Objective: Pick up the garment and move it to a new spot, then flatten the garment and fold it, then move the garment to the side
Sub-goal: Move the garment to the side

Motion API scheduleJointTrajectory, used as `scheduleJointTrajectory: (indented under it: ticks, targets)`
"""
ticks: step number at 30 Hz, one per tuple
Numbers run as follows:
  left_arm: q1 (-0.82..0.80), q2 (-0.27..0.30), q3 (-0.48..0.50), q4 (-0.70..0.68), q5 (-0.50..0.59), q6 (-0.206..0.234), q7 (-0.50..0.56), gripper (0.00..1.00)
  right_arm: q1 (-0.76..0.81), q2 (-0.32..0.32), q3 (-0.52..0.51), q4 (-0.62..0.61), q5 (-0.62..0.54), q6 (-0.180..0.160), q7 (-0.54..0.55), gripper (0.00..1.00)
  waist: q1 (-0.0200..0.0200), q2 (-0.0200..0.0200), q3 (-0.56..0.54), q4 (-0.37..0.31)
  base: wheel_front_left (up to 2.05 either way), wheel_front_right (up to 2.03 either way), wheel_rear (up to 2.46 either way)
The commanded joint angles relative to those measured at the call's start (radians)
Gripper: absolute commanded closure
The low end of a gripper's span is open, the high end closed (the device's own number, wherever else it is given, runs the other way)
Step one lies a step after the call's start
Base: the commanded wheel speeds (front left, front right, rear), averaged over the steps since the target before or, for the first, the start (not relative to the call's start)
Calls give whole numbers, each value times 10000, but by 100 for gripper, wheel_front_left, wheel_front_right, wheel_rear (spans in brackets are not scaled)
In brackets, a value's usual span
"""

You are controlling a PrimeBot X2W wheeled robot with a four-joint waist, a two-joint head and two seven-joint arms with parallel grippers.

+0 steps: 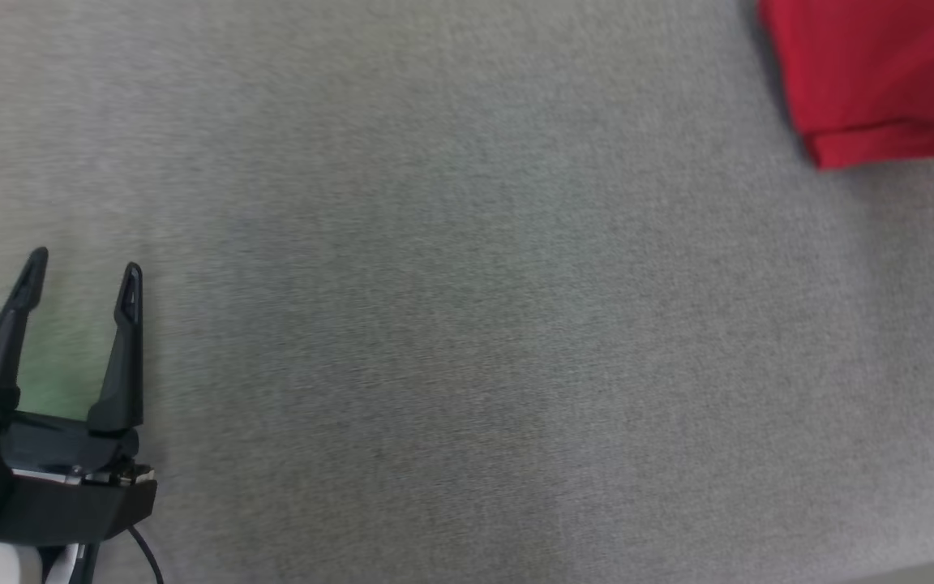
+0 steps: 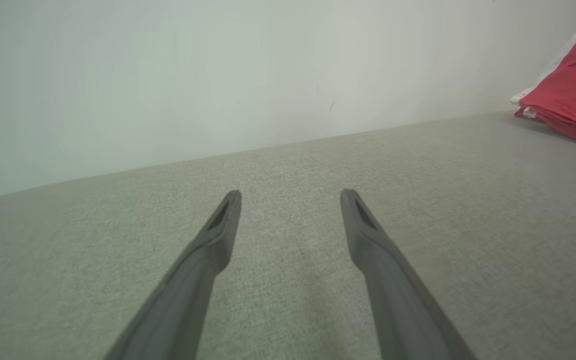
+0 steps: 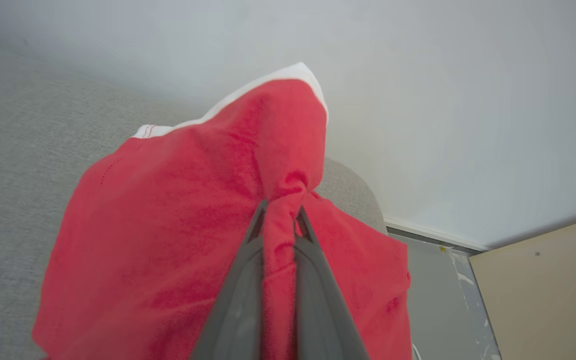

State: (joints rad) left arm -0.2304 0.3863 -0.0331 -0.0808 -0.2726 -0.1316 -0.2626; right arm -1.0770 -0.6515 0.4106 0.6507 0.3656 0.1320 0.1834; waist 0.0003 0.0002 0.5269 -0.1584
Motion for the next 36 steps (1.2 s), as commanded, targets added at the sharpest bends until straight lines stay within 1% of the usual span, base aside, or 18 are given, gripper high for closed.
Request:
scheduleJointTrajectory:
  ticks: [1,9,16,22,23,24,25,26,28,32,36]
  targets:
    - [41,86,3,-191,112,21,-27,0,-114,-190,-154,-45,-118,-31,90,100,-3,-2,759,-728,0,0,0]
    - [179,424,237,-1284,238,24,-29,0,-361,-1033,-472,-318,-602,-31,534,100,-3,-2,1174,-885,0,0,0]
    - [379,635,421,-2095,269,151,82,0,-713,-1330,-470,-379,-1114,-31,782,100,-3,-2,1467,-943,0,0,0]
    - [454,737,495,-2396,265,200,151,0,-970,-1390,-414,-386,-1560,-31,873,100,-3,-2,1608,-947,0,0,0]
    - [461,757,521,-2433,257,228,168,0,-1034,-1393,-463,-397,-1675,-31,819,94,-3,-2,1632,-949,0,0,0]
    - [470,764,548,-2453,241,259,174,0,-1042,-1401,-419,-432,-1764,-31,777,58,-3,-2,1653,-951,0,0,0]
    - [494,768,574,-2456,225,274,173,0,-1042,-1358,-380,-463,-1821,-31,701,12,-3,-2,1657,-957,0,0,0]
    - [526,764,597,-2437,205,286,171,0,-1054,-1305,-366,-484,-1890,-31,681,0,-3,-2,1654,-964,0,0,0]
    - [591,731,618,-2369,171,341,155,0,-1047,-1296,-219,-576,-2219,-31,598,0,-3,-2,1603,-972,0,0,0]
    - [660,654,653,-2236,142,425,106,0,-979,-1020,-468,-801,-2408,-31,476,0,-3,-2,1404,-942,0,0,0]
    - [672,487,630,-1956,103,472,52,0,-807,-429,-1148,-1165,-2212,-31,203,0,-3,-2,1006,-831,0,0,0]
